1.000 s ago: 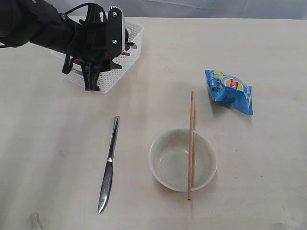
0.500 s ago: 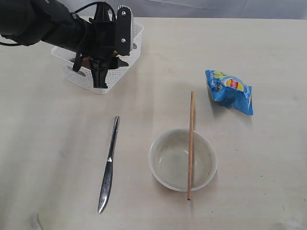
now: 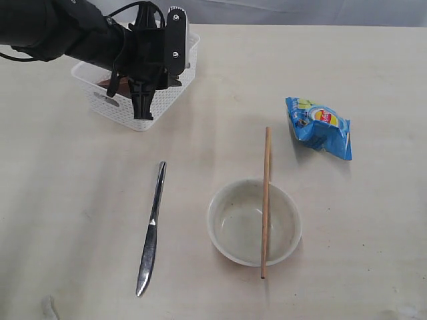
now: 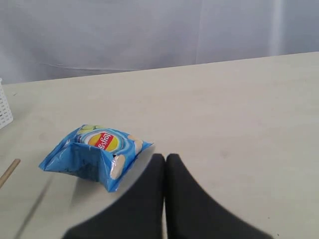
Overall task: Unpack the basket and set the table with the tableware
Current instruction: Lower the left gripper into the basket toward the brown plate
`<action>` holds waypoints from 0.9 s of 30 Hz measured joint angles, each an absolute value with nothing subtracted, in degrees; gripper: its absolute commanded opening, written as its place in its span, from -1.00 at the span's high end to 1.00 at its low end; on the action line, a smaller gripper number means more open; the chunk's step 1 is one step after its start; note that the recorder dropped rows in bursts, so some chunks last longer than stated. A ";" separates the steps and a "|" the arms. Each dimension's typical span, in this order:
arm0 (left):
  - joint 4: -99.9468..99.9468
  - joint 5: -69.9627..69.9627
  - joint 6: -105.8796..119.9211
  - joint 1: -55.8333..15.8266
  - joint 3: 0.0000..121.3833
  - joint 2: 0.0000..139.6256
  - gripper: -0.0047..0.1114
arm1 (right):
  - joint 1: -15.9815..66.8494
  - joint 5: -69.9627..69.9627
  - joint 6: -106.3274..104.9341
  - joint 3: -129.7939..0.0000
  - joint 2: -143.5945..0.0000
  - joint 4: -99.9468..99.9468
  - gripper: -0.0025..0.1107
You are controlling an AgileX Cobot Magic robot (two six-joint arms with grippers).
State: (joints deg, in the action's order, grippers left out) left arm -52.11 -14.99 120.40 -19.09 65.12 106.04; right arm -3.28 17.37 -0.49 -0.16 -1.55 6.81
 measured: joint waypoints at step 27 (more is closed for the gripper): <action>-51.95 -14.54 121.68 -19.24 65.75 105.92 0.92 | -3.28 17.37 -0.49 -0.16 -1.55 6.81 0.95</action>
State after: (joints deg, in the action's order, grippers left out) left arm -51.95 -14.54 121.68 -19.24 65.75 105.92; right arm -3.28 17.37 -0.49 -0.16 -1.55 6.81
